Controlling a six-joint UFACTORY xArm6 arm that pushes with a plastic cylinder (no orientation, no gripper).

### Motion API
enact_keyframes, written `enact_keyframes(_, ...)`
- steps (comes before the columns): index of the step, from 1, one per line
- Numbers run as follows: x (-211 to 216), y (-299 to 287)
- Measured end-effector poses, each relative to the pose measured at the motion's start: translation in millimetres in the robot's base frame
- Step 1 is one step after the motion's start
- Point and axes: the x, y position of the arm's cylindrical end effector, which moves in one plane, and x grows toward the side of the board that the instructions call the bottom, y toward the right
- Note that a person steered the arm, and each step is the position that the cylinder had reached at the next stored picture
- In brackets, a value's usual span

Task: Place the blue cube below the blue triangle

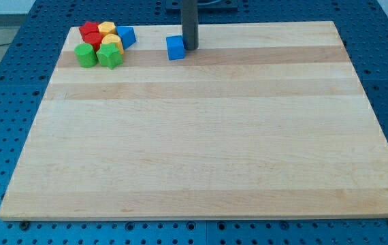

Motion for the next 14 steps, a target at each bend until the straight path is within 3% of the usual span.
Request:
enact_keyframes(3,21,13)
enact_keyframes(7,-2,-79)
enact_keyframes(9,16,-58)
enact_keyframes(14,15,-107)
